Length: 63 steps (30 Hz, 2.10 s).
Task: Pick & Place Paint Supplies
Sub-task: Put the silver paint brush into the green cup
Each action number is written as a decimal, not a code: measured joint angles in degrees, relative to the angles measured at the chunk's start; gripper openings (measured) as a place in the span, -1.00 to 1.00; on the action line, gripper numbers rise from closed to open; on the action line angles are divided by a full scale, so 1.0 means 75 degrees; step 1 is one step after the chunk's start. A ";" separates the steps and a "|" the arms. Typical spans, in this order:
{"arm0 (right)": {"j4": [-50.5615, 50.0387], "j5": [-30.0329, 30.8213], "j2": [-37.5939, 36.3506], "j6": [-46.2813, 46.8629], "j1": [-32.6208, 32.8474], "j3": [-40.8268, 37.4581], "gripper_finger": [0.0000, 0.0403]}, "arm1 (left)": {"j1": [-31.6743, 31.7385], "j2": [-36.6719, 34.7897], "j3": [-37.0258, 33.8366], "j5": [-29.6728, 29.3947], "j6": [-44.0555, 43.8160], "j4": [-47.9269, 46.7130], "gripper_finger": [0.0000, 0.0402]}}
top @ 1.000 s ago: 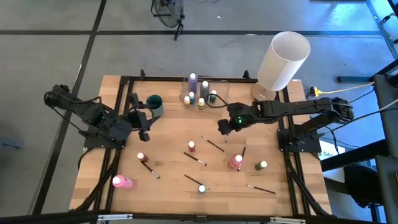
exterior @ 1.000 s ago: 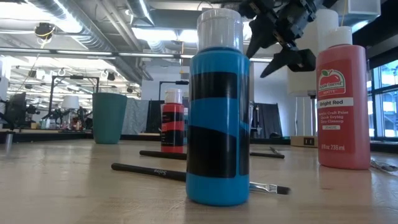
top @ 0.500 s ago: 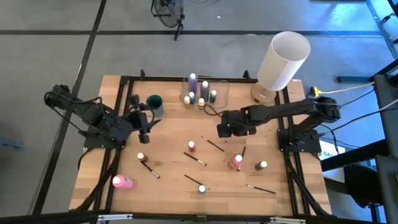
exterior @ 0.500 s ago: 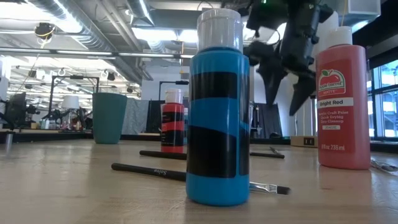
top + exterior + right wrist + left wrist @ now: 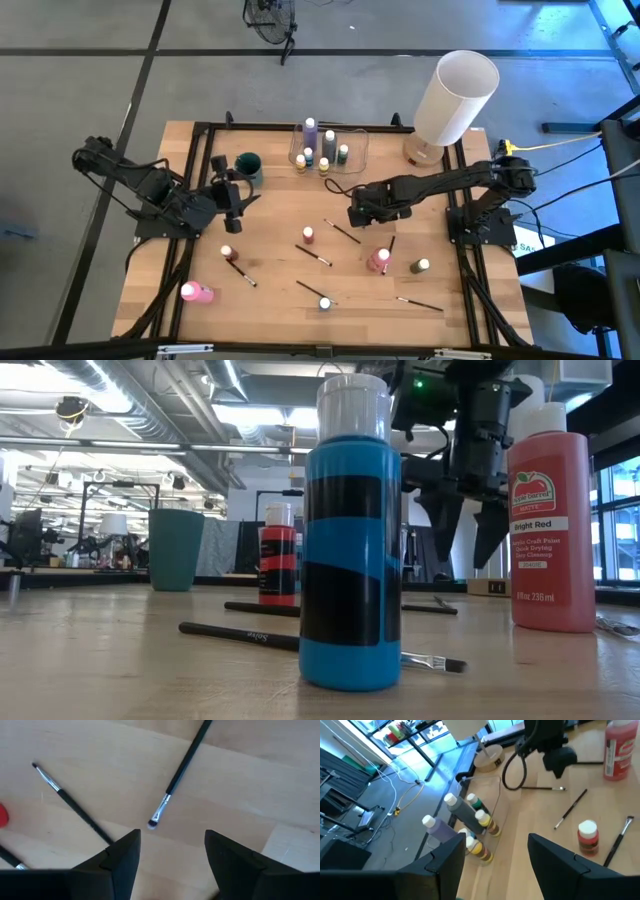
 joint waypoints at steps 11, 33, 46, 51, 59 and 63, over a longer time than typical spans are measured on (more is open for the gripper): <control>0.0221 -0.0012 0.0000 0.0552 0.0055 0.0000 0.12 | 0.0000 -0.0009 -0.0268 -0.0491 0.0303 0.0376 0.05; 0.0586 -0.0229 0.0392 0.0699 0.0061 0.0000 0.11 | 0.0000 -0.0009 -0.0268 -0.0263 0.0177 0.0373 0.05; 0.0860 -0.0475 0.0912 0.0698 0.0061 -0.0003 0.11 | 0.0003 -0.0006 -0.0265 -0.0218 0.0122 0.0315 0.05; 0.1175 -0.0715 0.0912 0.0597 0.0046 -0.0003 0.11 | 0.0003 -0.0009 -0.0265 -0.0030 0.0124 0.0312 0.05; 0.1819 -0.1020 0.0909 0.0035 -0.0058 -0.0003 0.11 | 0.0003 -0.0009 -0.0265 0.0099 0.0124 0.0231 0.05; 0.1993 -0.1019 0.0909 -0.0193 -0.0053 -0.0003 0.11 | 0.0003 -0.0009 -0.0265 0.0118 0.0022 0.0107 0.05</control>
